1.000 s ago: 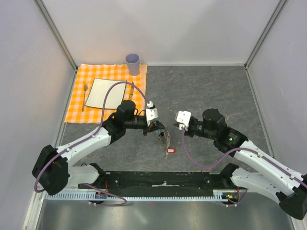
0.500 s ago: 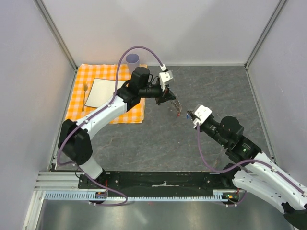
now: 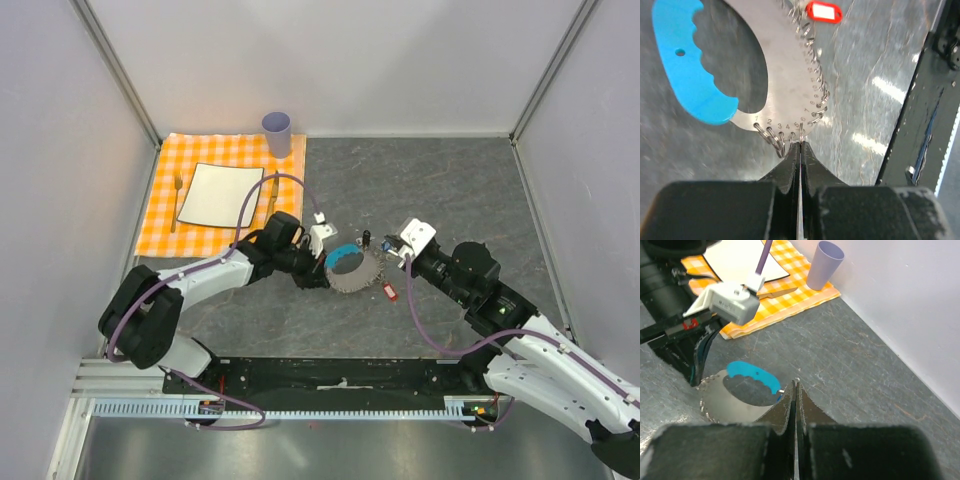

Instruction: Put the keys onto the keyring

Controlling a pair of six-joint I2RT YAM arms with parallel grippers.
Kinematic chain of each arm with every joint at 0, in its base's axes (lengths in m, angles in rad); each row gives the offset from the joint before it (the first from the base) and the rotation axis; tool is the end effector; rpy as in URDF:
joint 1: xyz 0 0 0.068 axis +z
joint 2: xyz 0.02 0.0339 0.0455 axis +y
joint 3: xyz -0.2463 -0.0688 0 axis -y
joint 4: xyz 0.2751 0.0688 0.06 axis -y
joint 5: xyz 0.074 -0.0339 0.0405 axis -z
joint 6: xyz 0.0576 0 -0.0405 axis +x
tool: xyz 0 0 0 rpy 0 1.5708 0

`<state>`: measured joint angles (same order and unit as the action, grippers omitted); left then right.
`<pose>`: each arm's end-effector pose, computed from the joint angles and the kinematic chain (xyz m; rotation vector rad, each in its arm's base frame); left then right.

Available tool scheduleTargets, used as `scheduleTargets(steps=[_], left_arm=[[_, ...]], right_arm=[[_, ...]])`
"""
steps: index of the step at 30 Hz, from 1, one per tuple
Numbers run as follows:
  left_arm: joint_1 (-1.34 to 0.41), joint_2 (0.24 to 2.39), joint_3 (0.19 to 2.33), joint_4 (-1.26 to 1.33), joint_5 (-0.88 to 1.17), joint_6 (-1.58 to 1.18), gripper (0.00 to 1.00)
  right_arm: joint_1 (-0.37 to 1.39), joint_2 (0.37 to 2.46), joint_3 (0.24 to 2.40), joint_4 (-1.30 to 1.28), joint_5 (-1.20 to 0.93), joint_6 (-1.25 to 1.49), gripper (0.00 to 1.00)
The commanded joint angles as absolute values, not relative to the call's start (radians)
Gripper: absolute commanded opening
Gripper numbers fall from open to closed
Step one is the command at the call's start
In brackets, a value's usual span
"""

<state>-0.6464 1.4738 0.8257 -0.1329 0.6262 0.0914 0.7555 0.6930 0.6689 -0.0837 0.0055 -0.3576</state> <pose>0.2490 -0.2302 0.1555 1.1488 2.0878 -1.0050 0.1733 0.1628 0.3100 -0.8877 1.4347 0.2948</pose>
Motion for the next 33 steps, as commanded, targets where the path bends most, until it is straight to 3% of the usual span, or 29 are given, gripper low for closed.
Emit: scheduleTargets(steps=[1,12,20,33], left_arm=[[-0.653,1.424,0.767,-0.167,0.58,-0.031,0.02],[-0.683,1.701,1.021,-0.51,0.381,-0.002,0.02],[-0.71,1.779,1.086,-0.535,0.333,0.041,0.02],[-0.713,1.571,0.893,-0.321,0.347,-0.052,0.24]], right_arm=[[0.759,0.692,0.663,-0.054,-0.025,-0.328,0.0],[0.758,0.687,0.661,-0.057,-0.034,-0.313,0.0],[0.759,0.707,0.661,-0.057,-0.041,-0.304,0.0],[0.758,0.721,0.661,-0.055,-0.041,-0.304,0.0]])
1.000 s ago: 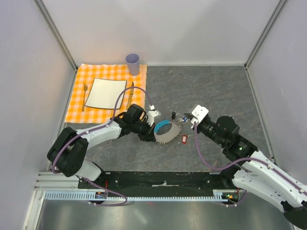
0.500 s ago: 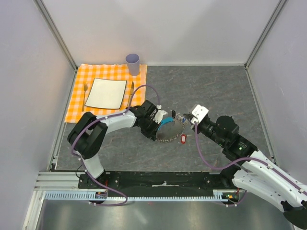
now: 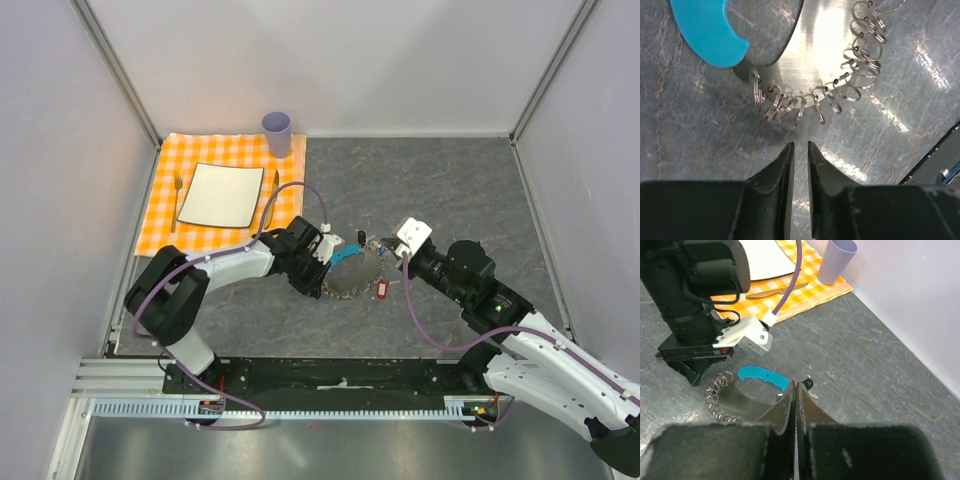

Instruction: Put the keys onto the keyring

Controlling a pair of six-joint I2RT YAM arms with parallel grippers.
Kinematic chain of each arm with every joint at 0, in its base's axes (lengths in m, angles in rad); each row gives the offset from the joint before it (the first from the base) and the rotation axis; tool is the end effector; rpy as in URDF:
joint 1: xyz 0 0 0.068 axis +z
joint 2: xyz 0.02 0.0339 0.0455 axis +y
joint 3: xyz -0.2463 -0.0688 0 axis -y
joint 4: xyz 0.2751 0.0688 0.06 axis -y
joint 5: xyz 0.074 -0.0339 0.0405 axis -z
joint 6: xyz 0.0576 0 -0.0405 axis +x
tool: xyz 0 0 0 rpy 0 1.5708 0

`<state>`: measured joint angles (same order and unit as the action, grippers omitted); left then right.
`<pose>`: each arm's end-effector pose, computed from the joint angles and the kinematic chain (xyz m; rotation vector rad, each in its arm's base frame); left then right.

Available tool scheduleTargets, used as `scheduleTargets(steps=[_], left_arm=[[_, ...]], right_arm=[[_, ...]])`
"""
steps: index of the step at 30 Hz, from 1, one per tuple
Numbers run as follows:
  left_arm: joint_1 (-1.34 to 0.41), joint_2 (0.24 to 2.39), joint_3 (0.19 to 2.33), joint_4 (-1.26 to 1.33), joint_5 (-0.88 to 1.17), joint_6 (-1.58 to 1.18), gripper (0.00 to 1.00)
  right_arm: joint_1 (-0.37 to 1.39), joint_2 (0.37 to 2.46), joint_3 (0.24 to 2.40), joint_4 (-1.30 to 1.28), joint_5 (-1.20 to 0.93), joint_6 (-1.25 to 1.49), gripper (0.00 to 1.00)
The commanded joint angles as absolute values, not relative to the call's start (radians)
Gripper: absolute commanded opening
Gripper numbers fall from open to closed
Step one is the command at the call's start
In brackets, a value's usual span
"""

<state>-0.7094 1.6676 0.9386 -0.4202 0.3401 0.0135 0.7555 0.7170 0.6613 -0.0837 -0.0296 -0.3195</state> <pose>0.2466 -0.2370 0.1031 1.0819 2.5720 -0.6536 0.1755 0.1676 0.3017 -0.9009 1.4681 0.3488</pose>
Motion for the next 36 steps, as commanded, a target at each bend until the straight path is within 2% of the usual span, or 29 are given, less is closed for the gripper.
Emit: scheduleTargets(steps=[1,9,19,36], left_arm=[[-0.715,1.557,0.865,-0.302,0.351,-0.089,0.24],[-0.716,1.44,0.67,-0.049,0.304,-0.216,0.28],[-0.718,1.537,0.649,0.103,0.293,-0.215,0.29],[-0.724,1.543,0.627,0.101,0.295,-0.216,0.27]], right_arm=[[0.758,0.721,0.661,-0.057,-0.041,-0.304,0.0],[0.759,0.712,0.66,-0.055,-0.043,-0.304,0.0],[0.759,0.712,0.658,-0.052,-0.046,-0.307,0.0],[0.759,0.713,0.658,-0.052,-0.051,-0.311,0.0]])
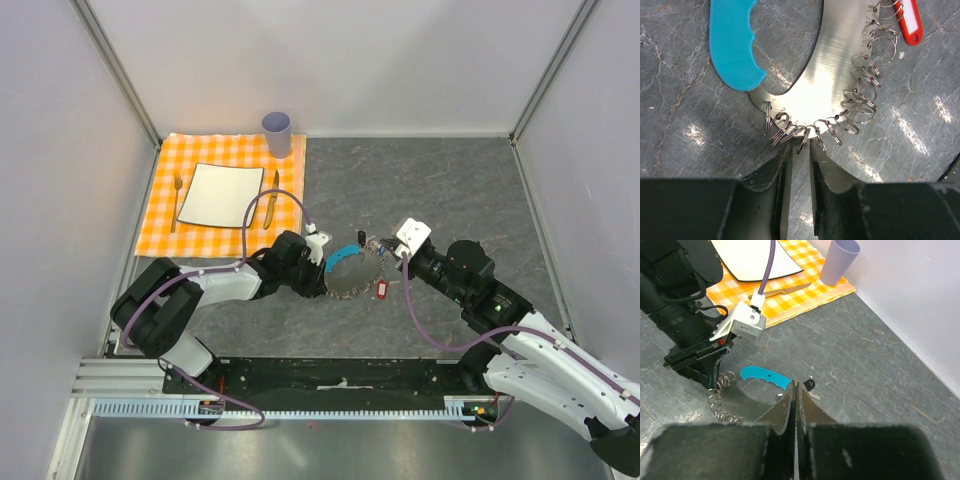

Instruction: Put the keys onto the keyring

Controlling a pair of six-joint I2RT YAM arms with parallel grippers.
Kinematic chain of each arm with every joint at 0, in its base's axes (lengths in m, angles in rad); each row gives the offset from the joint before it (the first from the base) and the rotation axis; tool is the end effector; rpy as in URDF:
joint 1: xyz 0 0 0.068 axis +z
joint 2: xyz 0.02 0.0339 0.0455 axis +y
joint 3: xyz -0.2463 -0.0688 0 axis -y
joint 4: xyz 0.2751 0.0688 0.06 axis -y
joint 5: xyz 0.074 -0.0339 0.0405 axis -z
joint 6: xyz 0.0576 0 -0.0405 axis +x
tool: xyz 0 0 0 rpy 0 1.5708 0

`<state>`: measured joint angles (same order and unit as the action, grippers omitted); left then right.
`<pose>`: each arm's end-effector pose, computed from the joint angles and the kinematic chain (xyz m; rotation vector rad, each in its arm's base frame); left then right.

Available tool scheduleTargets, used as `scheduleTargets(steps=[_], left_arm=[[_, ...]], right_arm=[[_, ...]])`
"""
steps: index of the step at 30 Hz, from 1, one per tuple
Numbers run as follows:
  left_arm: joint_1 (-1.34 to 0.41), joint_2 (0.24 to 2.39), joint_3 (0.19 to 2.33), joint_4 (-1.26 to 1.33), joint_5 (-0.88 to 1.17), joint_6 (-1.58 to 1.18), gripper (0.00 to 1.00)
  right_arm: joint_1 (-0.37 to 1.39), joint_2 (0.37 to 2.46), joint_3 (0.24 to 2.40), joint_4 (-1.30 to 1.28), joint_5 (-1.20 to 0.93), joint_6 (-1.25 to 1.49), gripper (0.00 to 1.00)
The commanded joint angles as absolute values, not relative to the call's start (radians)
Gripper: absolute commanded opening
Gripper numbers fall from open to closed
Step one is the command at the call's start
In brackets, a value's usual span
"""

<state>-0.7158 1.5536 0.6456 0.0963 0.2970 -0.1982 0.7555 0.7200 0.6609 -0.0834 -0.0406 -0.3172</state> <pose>0.2313 -0.2235 0.0862 0.7771 2.3575 -0.7688 0.1754 0.1685 0.3009 -0.9082 1.4682 0.3595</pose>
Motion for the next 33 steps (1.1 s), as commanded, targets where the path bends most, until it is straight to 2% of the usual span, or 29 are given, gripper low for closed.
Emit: scheduleTargets(steps=[1,26,33], left_arm=[[-0.726,1.537,0.623,0.098,0.291,-0.216,0.27],[-0.735,1.514,0.586,0.091,0.29,-0.212,0.27],[-0.738,1.523,0.586,0.1,0.298,-0.215,0.24]], right_arm=[[0.759,0.713,0.658,-0.052,-0.052,-0.31,0.0],[0.759,0.716,0.66,-0.052,-0.057,-0.308,0.0],[0.759,0.715,0.658,-0.052,-0.057,-0.308,0.0]])
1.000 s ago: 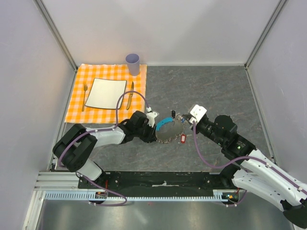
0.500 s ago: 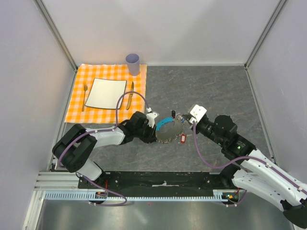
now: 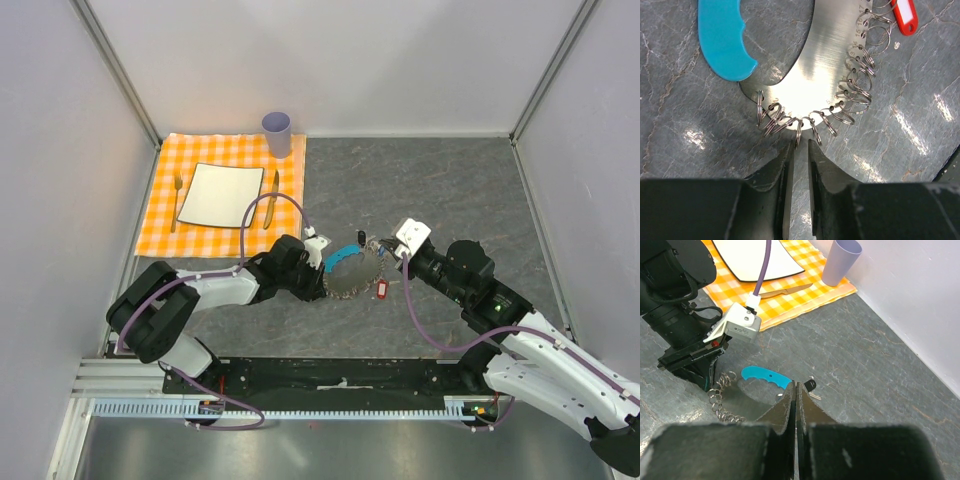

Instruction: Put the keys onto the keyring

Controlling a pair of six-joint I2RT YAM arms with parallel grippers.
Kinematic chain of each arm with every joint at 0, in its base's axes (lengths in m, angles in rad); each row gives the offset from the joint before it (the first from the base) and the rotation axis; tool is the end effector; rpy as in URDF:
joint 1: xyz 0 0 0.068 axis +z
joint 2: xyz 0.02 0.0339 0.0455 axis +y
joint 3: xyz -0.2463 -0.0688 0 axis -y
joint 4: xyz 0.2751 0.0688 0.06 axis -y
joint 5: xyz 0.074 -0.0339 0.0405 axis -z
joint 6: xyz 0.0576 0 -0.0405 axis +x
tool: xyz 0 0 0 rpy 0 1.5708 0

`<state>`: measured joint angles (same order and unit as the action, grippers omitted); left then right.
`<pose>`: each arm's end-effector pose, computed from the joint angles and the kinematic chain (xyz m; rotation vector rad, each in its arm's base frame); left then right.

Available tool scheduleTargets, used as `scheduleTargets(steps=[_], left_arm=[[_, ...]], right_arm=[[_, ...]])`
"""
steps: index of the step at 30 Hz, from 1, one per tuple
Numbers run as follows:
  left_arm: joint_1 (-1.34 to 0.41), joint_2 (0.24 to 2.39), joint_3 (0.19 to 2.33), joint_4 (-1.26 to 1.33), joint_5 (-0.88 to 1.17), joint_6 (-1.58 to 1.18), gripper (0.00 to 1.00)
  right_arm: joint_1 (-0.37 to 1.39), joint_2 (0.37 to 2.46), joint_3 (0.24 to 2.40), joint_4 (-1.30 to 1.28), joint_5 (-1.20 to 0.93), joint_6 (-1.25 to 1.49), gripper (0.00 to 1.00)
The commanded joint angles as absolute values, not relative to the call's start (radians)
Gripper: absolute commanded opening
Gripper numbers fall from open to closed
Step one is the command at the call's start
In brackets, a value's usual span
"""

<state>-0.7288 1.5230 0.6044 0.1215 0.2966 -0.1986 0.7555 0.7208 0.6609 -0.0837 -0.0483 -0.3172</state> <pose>0.2223 -0.2211 0.0850 0.7907 2.3398 -0.7786 0.1752 0.1689 0.3007 -0.9138 1.4665 0.3659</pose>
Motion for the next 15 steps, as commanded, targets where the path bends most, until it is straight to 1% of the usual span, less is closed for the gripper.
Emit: scheduleTargets(steps=[1,3,7,14,15], left_arm=[[-0.736,1.525,0.586,0.101,0.295,-0.215,0.23],[-0.738,1.522,0.586,0.1,0.292,-0.215,0.22],[-0.738,1.522,0.584,0.106,0.291,-0.212,0.17],[-0.738,1.506,0.586,0.114,0.296,-0.193,0.02],[-0.738,1.5,0.586,0.114,0.298,-0.183,0.02]], right_arm=[[0.759,0.715,0.658,-0.052,-0.058,-0.31,0.0],[0.759,0.718,0.66,-0.051,-0.06,-0.31,0.0],[0.759,0.719,0.66,-0.052,-0.06,-0.308,0.0],[0.758,0.722,0.66,-0.054,-0.061,-0.31,0.0],[0.758,0.723,0.66,-0.052,-0.063,-0.31,0.0]])
